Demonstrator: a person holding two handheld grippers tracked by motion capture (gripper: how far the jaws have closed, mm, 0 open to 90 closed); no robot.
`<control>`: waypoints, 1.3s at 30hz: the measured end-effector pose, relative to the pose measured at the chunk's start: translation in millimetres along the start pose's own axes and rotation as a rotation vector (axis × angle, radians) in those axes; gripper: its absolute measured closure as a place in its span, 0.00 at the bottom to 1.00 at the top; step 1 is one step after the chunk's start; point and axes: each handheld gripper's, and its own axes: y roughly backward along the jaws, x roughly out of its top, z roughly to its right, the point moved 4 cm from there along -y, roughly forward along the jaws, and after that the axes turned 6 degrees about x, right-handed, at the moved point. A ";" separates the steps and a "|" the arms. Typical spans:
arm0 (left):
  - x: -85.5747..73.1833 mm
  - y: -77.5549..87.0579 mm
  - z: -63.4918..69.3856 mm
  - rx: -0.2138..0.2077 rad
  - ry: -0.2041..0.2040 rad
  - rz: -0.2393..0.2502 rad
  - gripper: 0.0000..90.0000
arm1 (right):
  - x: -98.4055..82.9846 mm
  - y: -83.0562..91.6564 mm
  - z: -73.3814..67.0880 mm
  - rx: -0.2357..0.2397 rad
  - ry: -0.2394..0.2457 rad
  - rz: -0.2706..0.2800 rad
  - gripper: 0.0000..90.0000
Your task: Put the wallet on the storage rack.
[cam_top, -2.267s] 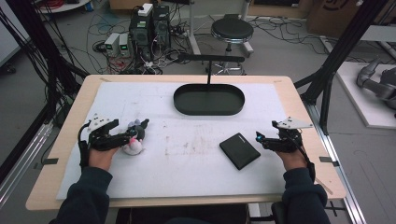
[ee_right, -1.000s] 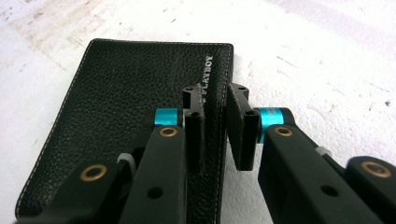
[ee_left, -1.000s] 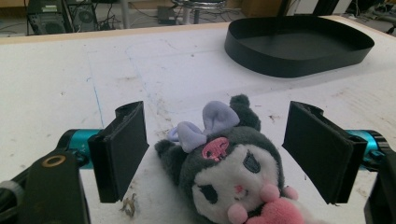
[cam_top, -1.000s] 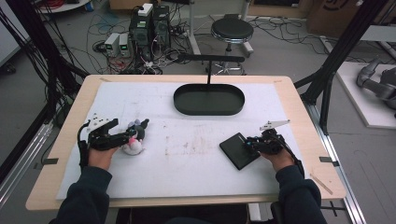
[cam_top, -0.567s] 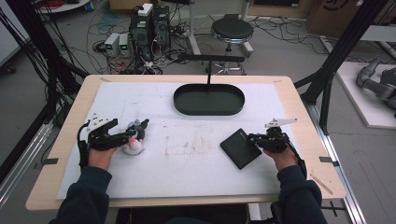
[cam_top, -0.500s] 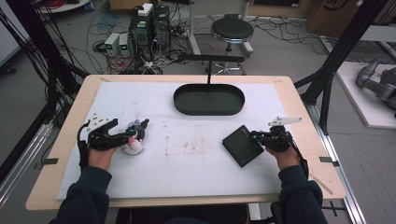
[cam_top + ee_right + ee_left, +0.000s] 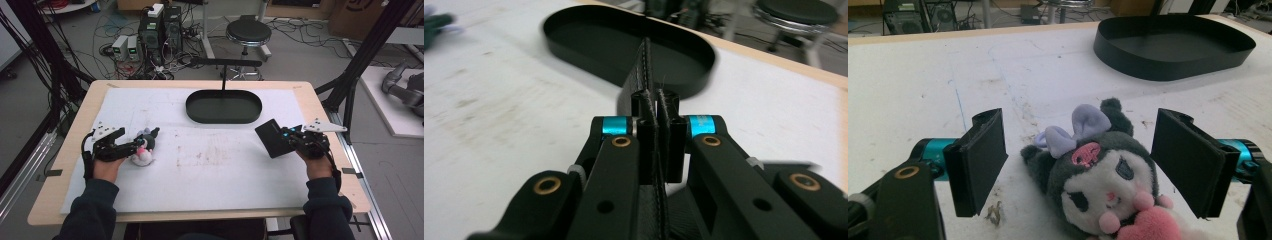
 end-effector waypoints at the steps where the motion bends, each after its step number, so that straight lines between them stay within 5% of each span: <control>1: 0.0 -0.3 0.0 0.000 -0.002 0.000 0.24 | 1.6 -3.4 -4.9 0.019 0.010 -0.002 0.98; 6: 0.0 -0.8 0.4 -0.001 -0.003 -0.001 0.24 | 6.4 -20.4 -22.1 0.059 0.075 -0.028 0.99; 10: -0.2 -0.4 1.1 -0.002 -0.004 -0.003 0.24 | 8.4 -33.1 -25.0 0.037 0.124 -0.046 0.98; 18: -1.1 -1.3 0.3 0.001 -0.001 -0.010 0.24 | 6.4 -43.8 -22.3 0.037 0.117 -0.022 0.94; 22: -1.0 -1.7 0.2 0.001 0.000 -0.011 0.24 | 3.8 -44.6 -21.5 0.059 0.090 -0.008 0.73; 29: -0.9 -1.5 0.2 -0.001 -0.001 -0.010 0.24 | 7.7 -30.9 -14.1 -0.038 0.074 0.088 0.41; 35: -0.7 -0.9 0.0 -0.001 0.001 -0.007 0.24 | -10.0 -45.6 -5.8 -0.011 0.026 -0.032 0.32; 39: -0.8 -1.2 0.5 -0.005 -0.006 -0.008 0.24 | -14.6 -57.7 -9.2 0.037 0.045 -0.112 0.47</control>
